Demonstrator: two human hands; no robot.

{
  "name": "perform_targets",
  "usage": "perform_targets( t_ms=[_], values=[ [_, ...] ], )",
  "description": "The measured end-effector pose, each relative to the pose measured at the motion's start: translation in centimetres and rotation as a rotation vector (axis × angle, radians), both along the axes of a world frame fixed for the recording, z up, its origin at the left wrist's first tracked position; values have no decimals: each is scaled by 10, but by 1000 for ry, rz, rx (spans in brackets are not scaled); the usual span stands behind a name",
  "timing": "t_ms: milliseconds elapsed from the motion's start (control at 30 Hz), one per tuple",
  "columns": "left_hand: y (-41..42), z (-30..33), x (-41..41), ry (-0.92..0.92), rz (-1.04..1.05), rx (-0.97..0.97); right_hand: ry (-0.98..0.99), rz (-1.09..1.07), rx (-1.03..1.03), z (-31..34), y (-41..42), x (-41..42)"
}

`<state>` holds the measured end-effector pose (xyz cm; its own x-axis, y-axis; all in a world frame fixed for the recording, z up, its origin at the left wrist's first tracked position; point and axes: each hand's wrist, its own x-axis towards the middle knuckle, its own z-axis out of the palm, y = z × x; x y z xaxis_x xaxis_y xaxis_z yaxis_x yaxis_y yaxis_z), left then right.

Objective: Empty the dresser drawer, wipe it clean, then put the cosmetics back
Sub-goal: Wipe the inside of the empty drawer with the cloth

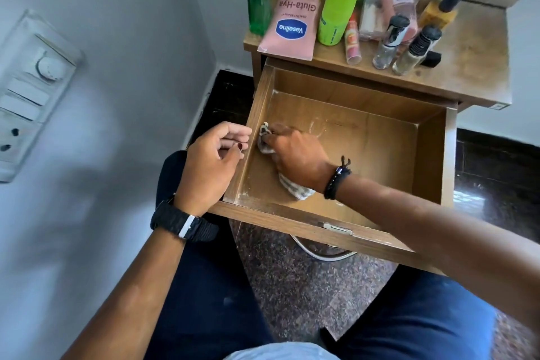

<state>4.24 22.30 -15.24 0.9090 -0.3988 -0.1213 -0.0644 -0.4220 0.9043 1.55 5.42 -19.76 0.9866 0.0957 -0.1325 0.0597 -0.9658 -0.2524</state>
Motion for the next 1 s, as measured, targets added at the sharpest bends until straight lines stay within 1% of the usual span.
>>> perform_targets(
  t_ms=[67, 167, 233, 300, 333, 367, 500, 533, 567, 633, 700, 767, 833, 900, 1000],
  values=[
    [0, -1, 0, -19, -4, 10, 0, 45, 66, -4, 1, -2],
    [-1, -3, 1, -38, -27, 46, 155, 218, 250, -6, 9, -19],
    [-2, -3, 1, -46, -29, 55, 224, 326, 280, -1, 13, -24],
    [-2, -2, 0, -61, -24, 59, 205, 402, 319, 5, 11, -21],
    [-1, -1, 0, -68, -21, 65, 172, 449, 307, 3, 9, -19],
    [-1, -1, 0, -71, -20, 72, 137, 489, 258, 0, 7, -18],
    [0, -2, 0, -79, -34, 70, 138, 599, -167, -22, 2, -21],
    [0, -2, 0, -81, -39, 74, 115, 612, -204, -22, -2, -18],
    [0, -3, 0, -83, -42, 78, 86, 608, -190, -19, -7, -13],
    [0, -3, -1, -91, -46, 88, 26, 555, -99, -14, -21, 0],
    [-1, -2, -2, -98, -56, 102, 18, 479, -186, -7, -33, 14],
    [-2, -1, -3, -116, -68, 118, -19, 322, -235, 0, -43, 30],
    [-2, 0, -4, -145, -78, 132, -71, 179, -243, 5, -47, 47],
    [-3, 1, -5, -174, -87, 142, -103, 87, -244, 8, -44, 54],
    [-4, 1, -5, -193, -96, 145, -75, 45, -166, -1, -38, 49]
  ],
)
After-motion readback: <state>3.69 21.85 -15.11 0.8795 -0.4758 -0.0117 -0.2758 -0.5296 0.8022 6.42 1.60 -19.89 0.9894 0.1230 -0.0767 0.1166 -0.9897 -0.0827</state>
